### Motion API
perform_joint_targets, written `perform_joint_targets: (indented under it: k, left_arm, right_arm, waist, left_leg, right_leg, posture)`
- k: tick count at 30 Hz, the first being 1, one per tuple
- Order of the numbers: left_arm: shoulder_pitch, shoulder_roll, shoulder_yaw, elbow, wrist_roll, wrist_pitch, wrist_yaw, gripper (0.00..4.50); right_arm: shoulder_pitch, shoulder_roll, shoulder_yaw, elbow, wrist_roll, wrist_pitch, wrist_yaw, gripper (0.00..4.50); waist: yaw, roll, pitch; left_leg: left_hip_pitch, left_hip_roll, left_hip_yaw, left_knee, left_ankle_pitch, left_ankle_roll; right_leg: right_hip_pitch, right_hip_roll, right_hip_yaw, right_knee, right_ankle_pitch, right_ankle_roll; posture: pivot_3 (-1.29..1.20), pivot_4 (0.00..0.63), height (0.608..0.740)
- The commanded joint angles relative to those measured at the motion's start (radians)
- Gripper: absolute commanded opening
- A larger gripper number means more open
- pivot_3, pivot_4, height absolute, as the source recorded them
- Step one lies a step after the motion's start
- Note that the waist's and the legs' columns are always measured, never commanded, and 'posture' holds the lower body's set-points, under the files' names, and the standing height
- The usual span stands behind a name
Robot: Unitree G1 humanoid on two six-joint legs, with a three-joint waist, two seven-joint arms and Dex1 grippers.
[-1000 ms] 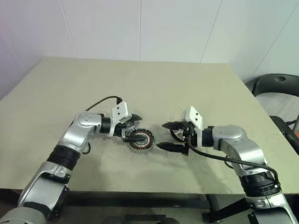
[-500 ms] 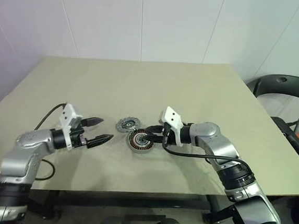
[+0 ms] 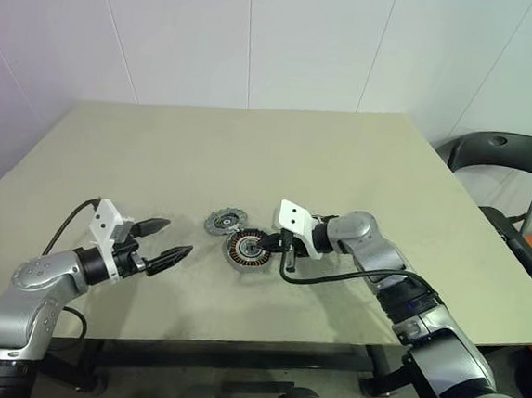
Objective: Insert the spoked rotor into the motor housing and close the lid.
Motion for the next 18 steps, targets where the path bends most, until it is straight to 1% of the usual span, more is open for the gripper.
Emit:
perform_joint_targets:
  k: [1, 18]
  left_arm:
    - [0.001, 0.009, 0.033, -0.030, -0.019, -0.020, 0.010, 4.50]
    - [0.000, 0.002, 0.037, -0.020, -0.022, -0.043, 0.036, 4.50]
  right_arm:
    - [-0.045, 0.010, 0.006, 0.020, -0.028, -0.052, 0.019, 0.03]
    - [-0.091, 0.064, 0.019, 0.131, -0.110, -0.148, 0.013, 0.03]
  waist:
    - [0.000, 0.000, 0.000]
    - [-0.001, 0.000, 0.000]
  left_leg:
    - [0.000, 0.000, 0.000, 0.000, 0.000, 0.000]
    - [0.000, 0.000, 0.000, 0.000, 0.000, 0.000]
  right_leg:
    - [0.000, 0.000, 0.000, 0.000, 0.000, 0.000]
    - [0.000, 0.000, 0.000, 0.000, 0.000, 0.000]
  posture:
    - [0.00, 0.000, 0.740]
    - [0.00, 0.000, 0.740]
